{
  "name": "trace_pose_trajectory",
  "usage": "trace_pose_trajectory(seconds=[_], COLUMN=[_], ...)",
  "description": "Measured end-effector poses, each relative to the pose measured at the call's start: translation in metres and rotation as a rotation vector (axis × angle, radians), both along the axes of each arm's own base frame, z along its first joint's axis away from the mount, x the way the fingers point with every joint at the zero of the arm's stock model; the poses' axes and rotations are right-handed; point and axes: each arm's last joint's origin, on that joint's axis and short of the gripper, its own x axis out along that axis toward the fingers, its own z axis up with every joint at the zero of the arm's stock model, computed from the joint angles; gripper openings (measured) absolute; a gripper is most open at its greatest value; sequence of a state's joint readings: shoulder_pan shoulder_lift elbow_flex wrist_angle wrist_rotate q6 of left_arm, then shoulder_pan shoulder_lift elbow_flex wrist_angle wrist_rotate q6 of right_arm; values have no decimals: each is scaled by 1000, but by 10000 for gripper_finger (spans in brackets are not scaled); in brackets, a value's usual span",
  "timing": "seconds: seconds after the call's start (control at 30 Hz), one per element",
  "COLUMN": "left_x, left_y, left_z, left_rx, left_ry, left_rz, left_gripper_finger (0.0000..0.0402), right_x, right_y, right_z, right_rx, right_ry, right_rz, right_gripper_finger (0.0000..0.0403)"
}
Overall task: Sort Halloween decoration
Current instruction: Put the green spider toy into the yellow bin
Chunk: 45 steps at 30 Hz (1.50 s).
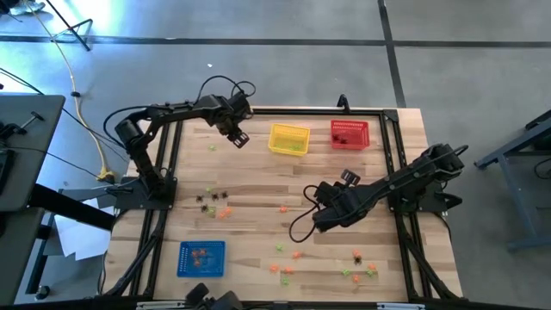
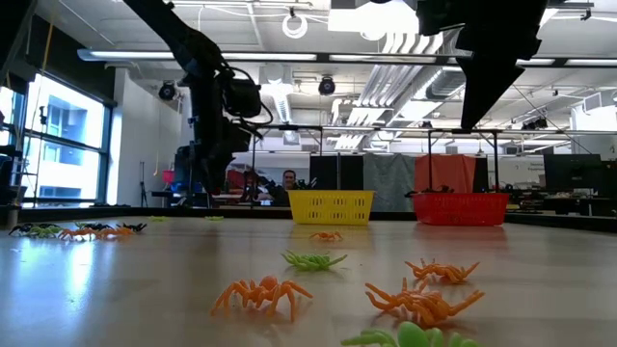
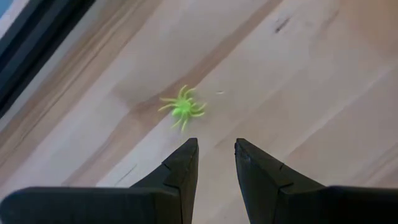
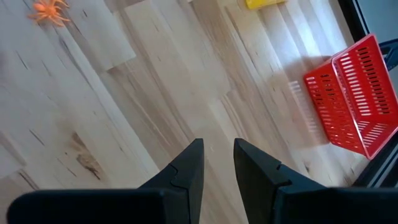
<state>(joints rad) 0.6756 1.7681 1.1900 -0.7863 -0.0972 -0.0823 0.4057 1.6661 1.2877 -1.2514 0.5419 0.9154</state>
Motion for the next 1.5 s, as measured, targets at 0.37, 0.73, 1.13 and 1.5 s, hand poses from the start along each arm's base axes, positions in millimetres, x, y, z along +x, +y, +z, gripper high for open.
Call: trace_pose_trajectory(seconds=[0.37, 0.73, 1.13, 1.5], left_x=[5, -2, -10, -13], left_y=[11, 30, 39, 36], left_z=[-28, -37, -54, -53], left_rx=[-7, 8, -97, -129], left_ry=[46, 25, 29, 53], left_rz=[-2, 40, 70, 106], left_gripper_finger=[92, 92, 92, 8], right_x=[0, 3, 4, 4], right_y=[0, 1, 2, 2], right_z=[0, -1, -1, -1], right_rx=[-1, 33, 51, 52], right_ry=[4, -14, -11, -12], right_rz=[6, 20, 35, 35], right_gripper_finger=[83, 83, 83, 83])
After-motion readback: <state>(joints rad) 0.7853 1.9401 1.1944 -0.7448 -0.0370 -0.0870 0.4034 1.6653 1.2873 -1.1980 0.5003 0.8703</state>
